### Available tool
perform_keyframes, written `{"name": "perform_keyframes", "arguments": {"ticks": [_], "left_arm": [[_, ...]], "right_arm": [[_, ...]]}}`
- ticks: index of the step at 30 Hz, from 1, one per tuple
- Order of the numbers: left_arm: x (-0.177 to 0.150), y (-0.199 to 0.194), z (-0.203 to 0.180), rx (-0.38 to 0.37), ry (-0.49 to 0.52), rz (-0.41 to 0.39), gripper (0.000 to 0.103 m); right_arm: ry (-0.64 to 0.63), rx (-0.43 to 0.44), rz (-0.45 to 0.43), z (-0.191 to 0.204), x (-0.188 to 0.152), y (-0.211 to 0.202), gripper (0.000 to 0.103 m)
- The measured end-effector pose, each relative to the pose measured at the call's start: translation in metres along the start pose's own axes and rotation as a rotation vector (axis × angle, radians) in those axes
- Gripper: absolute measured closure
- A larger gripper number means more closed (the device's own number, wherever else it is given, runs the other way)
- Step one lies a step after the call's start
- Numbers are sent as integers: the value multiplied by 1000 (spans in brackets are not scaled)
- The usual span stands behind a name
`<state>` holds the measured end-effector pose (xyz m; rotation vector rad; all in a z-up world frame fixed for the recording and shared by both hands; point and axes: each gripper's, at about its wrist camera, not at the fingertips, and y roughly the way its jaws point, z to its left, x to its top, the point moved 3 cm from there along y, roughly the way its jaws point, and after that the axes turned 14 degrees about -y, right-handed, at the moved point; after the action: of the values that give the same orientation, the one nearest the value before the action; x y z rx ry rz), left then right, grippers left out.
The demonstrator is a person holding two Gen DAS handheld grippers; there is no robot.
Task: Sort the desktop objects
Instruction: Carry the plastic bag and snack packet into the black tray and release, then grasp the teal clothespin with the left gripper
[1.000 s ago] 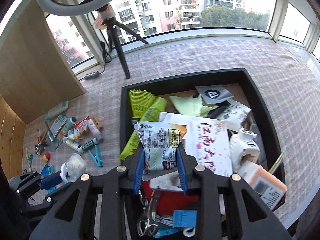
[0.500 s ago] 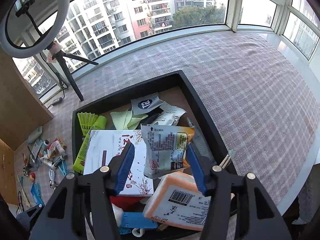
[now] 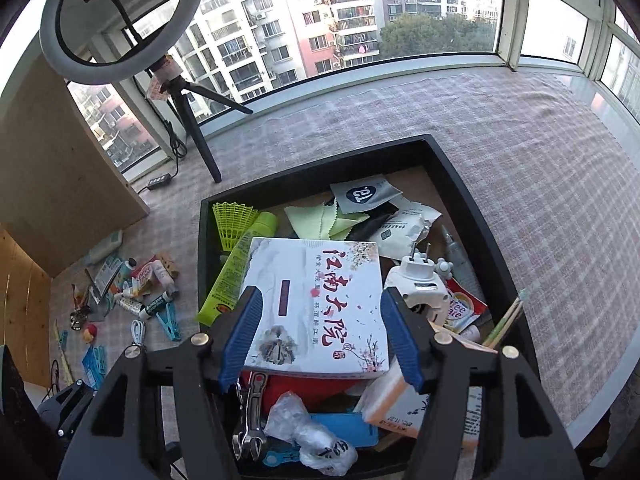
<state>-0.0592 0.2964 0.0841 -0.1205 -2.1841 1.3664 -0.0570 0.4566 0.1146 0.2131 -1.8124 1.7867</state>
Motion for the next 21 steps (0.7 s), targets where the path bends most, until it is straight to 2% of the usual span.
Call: {"name": "perform_keyframes", "arguments": {"ticks": [6, 14, 18, 21], "left_arm": [[-19, -15, 81, 115, -139, -25, 41], [-46, -34, 190, 256, -344, -49, 48], [-54, -38, 226, 305, -402, -45, 51], [-57, -37, 244, 317, -440, -38, 52]], "right_arm": [[-78, 70, 11, 50, 2, 11, 43], [-206, 156, 46, 121, 5, 33, 45], [-266, 202, 90, 156, 4, 48, 60], [-325, 215, 125, 182, 2, 63, 62]]}}
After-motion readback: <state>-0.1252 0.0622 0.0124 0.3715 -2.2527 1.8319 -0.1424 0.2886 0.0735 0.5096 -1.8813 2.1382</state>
